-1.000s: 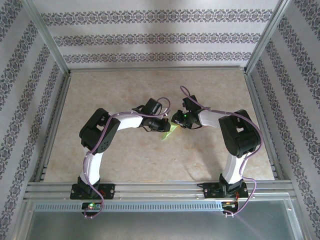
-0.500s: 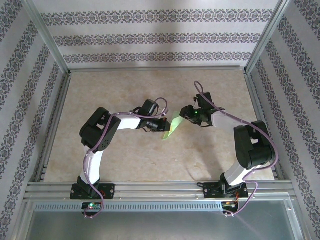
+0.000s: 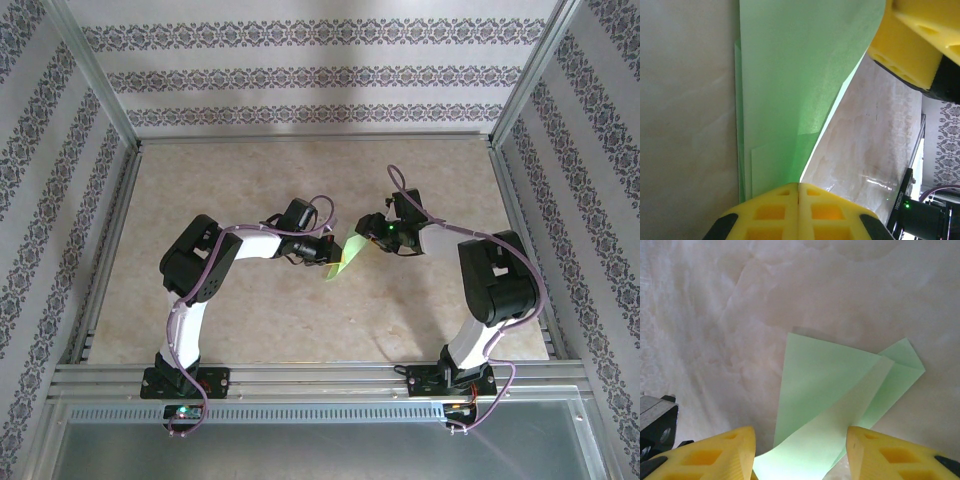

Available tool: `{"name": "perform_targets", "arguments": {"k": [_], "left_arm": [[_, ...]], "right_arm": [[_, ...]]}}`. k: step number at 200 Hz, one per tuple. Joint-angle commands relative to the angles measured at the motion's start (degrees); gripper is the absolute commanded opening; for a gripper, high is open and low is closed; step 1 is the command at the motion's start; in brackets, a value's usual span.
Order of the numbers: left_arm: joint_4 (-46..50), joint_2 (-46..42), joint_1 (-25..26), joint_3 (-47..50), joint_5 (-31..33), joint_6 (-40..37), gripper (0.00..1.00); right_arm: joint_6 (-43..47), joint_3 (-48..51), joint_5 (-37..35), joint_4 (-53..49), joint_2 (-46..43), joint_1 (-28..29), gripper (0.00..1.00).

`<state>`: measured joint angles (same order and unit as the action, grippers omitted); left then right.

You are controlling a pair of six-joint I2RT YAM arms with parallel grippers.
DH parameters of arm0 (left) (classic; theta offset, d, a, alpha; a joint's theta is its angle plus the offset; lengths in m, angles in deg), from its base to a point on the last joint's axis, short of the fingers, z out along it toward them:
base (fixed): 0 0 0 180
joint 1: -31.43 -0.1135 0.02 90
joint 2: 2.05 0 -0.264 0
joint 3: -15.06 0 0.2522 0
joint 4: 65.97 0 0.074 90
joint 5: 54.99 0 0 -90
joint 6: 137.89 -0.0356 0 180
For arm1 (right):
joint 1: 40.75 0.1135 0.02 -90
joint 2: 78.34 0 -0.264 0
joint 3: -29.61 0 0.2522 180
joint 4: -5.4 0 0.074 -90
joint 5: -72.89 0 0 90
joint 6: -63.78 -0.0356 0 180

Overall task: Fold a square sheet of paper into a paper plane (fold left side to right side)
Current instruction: Fold the wing for the fifth time at the center of the table.

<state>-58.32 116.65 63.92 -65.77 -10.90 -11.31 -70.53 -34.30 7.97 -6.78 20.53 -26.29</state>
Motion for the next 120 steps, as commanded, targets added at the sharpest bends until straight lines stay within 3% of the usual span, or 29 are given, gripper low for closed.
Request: {"name": "perform_targets", "arguments": {"k": [1, 31, 120], "left_arm": [[-2.3, 1.4, -0.5, -1.8, -0.8, 1.3, 0.05], [-2.3, 1.6, -0.5, -2.2, -0.7, 1.7, 0.05], [-1.8, 2.2, -0.5, -2.7, -0.8, 1.7, 0.04]], "right_arm": [[-1.7, -0.2, -1.4, 0.6, 0.2, -0.1, 0.52], [-2.2, 1.5, -3.7, 0.3, -1.3, -0.1, 0.54], [-1.8, -1.3, -2.0, 1.2, 2.3, 0.0, 0.54]]}}
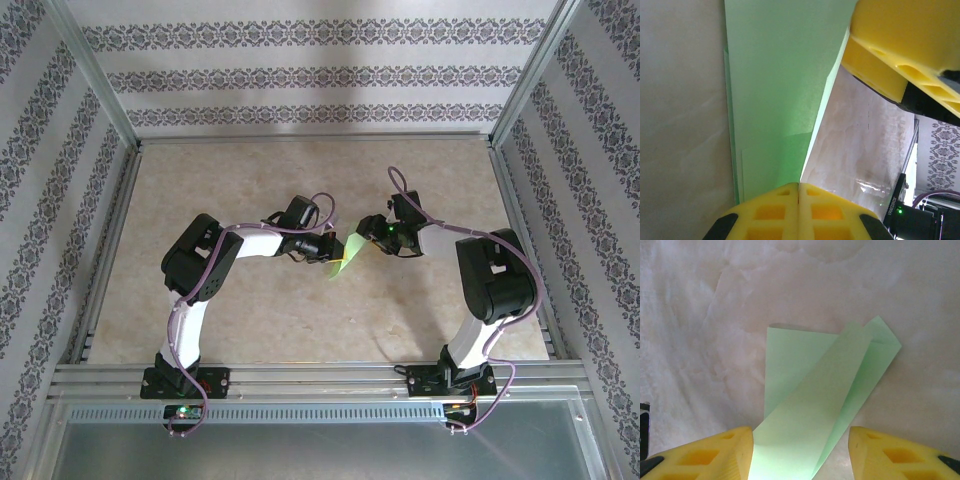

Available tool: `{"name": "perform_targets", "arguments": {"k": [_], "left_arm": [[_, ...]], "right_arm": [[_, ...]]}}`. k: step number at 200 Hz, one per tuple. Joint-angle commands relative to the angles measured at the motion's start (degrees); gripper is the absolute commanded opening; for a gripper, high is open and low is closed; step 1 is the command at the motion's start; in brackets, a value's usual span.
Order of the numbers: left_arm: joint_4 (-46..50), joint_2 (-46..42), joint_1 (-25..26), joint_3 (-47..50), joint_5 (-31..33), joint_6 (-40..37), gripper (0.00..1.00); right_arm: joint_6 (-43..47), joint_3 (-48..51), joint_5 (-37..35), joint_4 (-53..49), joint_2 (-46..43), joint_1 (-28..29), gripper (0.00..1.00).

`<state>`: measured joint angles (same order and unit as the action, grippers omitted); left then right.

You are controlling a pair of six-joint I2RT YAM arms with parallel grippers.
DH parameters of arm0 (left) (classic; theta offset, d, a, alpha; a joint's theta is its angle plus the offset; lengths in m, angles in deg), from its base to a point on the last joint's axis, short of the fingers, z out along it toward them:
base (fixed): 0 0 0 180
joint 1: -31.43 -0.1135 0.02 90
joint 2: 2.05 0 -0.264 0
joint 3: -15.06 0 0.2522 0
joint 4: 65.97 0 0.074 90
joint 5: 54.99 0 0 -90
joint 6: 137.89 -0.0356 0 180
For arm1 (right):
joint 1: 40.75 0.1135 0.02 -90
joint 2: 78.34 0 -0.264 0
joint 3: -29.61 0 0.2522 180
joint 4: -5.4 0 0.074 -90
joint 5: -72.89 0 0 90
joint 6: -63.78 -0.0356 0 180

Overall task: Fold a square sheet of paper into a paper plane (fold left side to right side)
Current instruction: Fold the wing for the fifth time at the center of the table.

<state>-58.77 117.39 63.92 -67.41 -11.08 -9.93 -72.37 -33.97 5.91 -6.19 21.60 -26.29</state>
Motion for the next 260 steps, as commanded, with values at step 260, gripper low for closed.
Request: {"name": "perform_targets", "arguments": {"k": [260], "left_arm": [[1.0, 2.1, -1.9, -3.8, -3.4, 1.0, 0.05]], "right_arm": [[4.0, -4.9, -2.7, -5.7, 7.5, 1.8, 0.54]]}}
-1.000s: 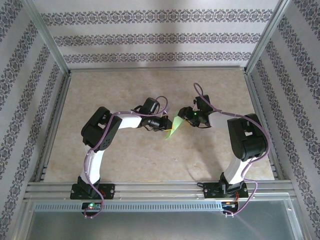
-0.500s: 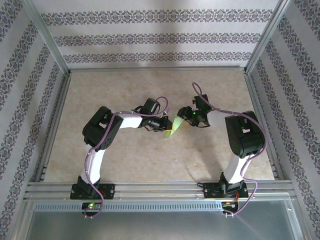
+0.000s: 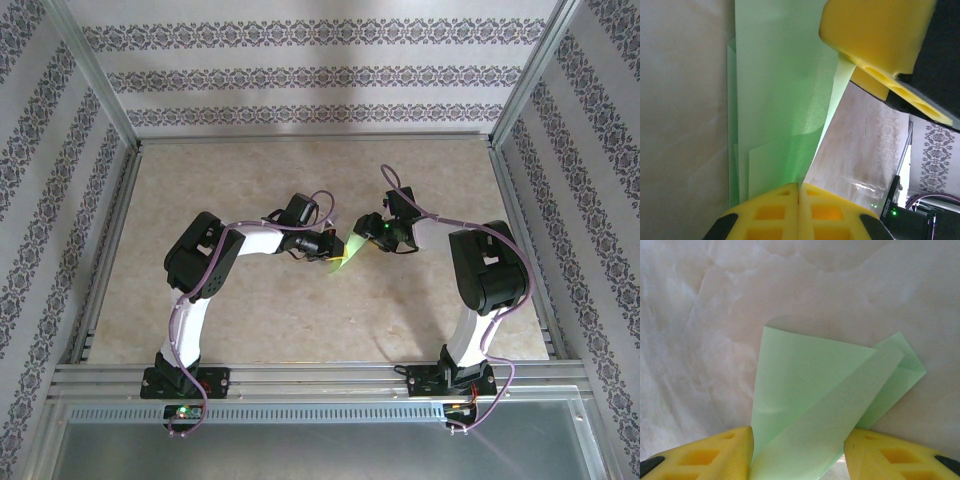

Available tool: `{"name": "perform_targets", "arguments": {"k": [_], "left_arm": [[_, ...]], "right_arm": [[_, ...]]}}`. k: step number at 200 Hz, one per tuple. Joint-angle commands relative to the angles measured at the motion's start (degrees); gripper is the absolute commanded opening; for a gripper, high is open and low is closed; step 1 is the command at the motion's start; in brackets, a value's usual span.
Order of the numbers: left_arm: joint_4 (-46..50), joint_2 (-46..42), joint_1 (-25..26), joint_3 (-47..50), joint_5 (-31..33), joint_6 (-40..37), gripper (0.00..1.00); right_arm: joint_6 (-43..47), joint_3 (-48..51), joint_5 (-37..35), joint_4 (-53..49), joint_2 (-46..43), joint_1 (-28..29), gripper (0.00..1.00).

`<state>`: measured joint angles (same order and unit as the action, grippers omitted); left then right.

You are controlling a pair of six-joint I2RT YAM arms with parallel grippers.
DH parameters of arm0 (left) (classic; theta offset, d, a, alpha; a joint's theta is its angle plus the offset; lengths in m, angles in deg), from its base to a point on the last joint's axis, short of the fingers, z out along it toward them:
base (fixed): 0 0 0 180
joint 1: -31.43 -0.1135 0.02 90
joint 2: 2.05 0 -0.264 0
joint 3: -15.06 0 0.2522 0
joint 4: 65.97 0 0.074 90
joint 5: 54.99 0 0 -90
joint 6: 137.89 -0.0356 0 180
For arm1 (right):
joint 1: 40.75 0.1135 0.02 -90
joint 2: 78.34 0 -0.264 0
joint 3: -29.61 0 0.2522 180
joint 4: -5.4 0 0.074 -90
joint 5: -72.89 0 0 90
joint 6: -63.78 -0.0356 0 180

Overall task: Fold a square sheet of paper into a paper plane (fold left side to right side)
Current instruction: Fold the wing for the fifth time at the center of the table.

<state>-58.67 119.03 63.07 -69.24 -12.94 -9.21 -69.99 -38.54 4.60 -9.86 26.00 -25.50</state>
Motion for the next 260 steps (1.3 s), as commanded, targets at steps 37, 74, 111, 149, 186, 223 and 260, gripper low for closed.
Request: {"name": "perform_targets", "arguments": {"k": [37, 74, 111, 149, 186, 223, 260], "left_arm": [[2.7, 0.7, -1.1, -2.1, -2.6, -0.7, 0.05], [2.9, 0.3, -1.4, -2.3, -2.8, -0.7, 0.06], [3.6, 0.5, -1.4, -3.0, -3.3, -0.9, 0.08], [4.1, 0.6, -1.5, -3.1, -3.5, -1.2, 0.08], [4.4, 0.9, -1.9, -3.2, -3.8, -1.6, 0.1], [2.8, 1.6, -1.9, -3.4, -4.4, -0.7, 0.16], [0.3, 2.6, -2.0, -4.0, -4.7, 0.9, 0.18]], "right_arm": [[2.9, -2.3, -0.6, -2.1, 3.8, 0.9, 0.54], [3.9, -3.5, -0.8, -3.5, 4.8, 0.9, 0.54], [4.9, -3.9, -0.5, -3.6, 5.2, 0.9, 0.54], [5.2, -3.8, -0.4, -3.7, 5.3, 0.9, 0.54], [5.1, -3.5, -0.4, -3.6, 5.1, 0.9, 0.54], [5.2, -3.0, -0.4, -3.6, 4.8, 0.9, 0.54], [5.1, -2.7, -0.3, -3.6, 4.7, 1.0, 0.54]]}}
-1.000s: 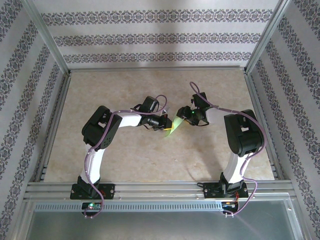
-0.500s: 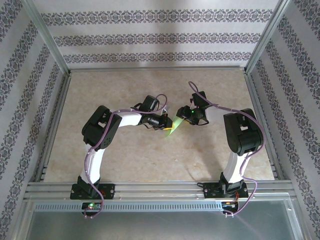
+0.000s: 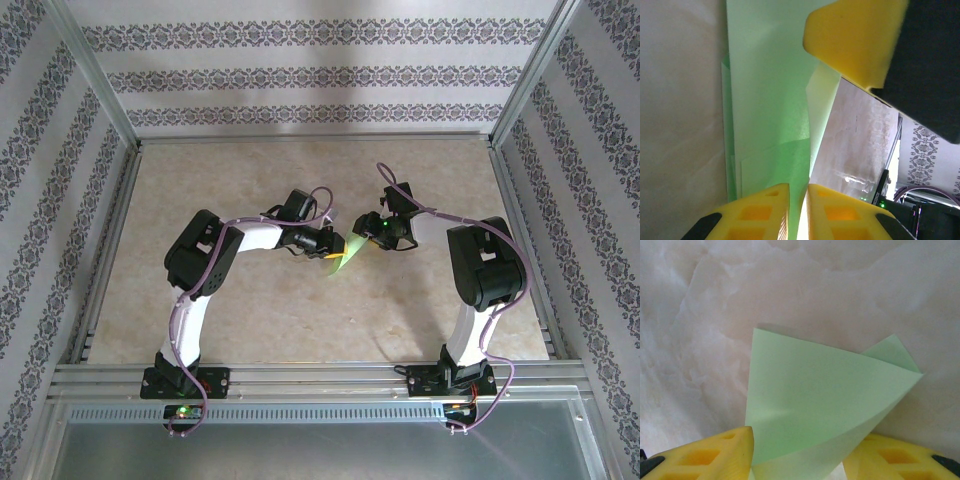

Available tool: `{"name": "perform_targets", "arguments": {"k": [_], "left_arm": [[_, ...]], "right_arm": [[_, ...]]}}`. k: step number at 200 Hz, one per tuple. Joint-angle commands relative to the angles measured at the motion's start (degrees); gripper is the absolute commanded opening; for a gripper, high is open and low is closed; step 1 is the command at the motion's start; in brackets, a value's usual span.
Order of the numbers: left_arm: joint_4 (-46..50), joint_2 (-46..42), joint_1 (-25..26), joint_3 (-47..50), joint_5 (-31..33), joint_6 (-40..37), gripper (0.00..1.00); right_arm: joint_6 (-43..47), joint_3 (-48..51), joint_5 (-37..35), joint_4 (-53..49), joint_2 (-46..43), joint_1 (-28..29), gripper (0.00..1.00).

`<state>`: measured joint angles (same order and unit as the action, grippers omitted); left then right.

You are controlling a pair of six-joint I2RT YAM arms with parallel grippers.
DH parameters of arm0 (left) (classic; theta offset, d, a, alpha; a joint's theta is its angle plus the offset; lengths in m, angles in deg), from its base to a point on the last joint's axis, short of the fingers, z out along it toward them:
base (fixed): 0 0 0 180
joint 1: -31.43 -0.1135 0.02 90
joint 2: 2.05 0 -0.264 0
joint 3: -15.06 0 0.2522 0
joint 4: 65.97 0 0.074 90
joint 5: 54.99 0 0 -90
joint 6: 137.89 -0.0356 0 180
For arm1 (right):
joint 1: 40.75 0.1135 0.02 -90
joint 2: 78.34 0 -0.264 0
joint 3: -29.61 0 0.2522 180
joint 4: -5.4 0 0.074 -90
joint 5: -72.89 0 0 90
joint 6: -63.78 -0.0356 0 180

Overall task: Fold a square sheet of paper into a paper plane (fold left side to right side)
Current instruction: Fold the wing for the fifth time at the center of the table.

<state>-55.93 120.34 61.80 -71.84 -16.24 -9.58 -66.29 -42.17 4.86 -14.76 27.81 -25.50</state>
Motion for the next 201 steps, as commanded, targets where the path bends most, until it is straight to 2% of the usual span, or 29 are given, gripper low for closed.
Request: {"name": "perform_targets", "arguments": {"k": [1, 105, 164, 201], "left_arm": [[-2.4, 1.4, -0.7, -1.5, -1.4, 1.2, 0.18], [-2.7, 3.3, -0.7, -4.6, -2.3, 1.8, 0.24], [-3.7, 3.7, -1.5, -4.3, -2.4, 2.4, 0.16], [-6.3, 4.7, -2.1, -4.4, -5.2, 4.5, 0.12]], "right_arm": [[1.4, 0.9, -0.5, 1.2, 2.9, 1.0, 0.54], [1.4, 1.2, -0.7, 1.0, 2.8, 1.1, 0.54], [1.6, 1.1, -0.7, 0.7, 2.8, 1.2, 0.54], [1.7, 1.1, -0.6, 0.5, 2.9, 1.3, 0.54]]}}
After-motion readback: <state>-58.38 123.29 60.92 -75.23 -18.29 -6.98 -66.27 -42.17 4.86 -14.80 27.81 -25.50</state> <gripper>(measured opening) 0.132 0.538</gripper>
